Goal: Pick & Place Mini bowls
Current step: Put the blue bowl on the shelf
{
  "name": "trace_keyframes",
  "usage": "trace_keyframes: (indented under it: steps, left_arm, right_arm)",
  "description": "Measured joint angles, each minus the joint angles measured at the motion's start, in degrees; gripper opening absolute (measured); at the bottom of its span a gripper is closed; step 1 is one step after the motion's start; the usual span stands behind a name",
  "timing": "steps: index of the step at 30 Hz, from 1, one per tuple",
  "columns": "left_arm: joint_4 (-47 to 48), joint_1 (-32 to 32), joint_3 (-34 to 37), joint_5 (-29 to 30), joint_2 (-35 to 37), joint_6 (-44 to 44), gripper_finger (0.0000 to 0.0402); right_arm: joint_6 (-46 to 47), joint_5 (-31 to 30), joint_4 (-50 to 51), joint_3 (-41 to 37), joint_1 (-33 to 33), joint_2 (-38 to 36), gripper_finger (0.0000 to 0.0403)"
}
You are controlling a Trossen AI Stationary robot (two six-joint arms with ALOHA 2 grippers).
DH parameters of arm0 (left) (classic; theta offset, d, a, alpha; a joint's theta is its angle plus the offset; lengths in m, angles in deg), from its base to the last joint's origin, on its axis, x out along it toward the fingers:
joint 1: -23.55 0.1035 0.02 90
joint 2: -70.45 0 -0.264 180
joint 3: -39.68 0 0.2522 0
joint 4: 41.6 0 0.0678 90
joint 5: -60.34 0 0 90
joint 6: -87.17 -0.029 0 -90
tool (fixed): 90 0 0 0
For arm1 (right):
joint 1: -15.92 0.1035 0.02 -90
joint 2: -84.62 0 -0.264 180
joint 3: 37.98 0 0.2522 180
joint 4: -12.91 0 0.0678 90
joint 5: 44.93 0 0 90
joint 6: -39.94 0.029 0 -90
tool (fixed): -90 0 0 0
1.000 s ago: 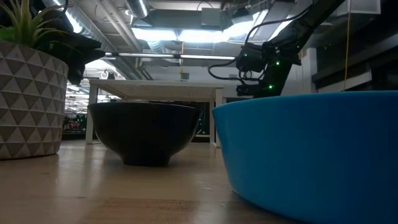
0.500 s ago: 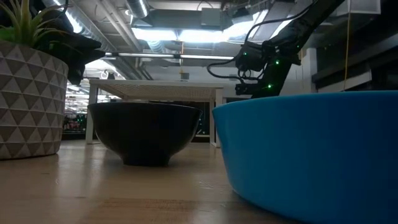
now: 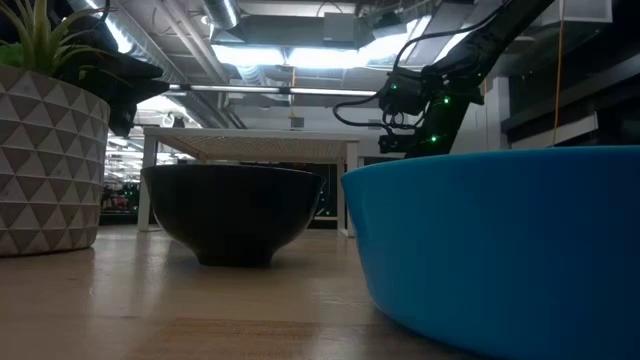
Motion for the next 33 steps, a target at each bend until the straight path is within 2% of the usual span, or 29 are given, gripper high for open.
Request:
trace_keyframes:
  steps: [2,13,28,33]
  left_arm:
    - [0.0,0.0,0.0,0.0,0.0,0.0,0.0100]
    - [0.0,0.0,0.0,0.0,0.0,0.0,0.0100]
    - [0.0,0.0,0.0,0.0,0.0,0.0,0.0100]
    - [0.0,0.0,0.0,0.0,0.0,0.0,0.0100]
  right_arm:
    - [-0.3,0.5,0.3,0.0,0.0,0.0,0.0009]
    - [1.4,3.6,3.1,0.0,0.0,-1.5,0.0006]
    - [4.0,3.4,8.9,-0.1,-0.1,-13.2,0.0002]
    - [3.2,-0.2,11.0,-0.1,-0.2,-17.8,0.0002]
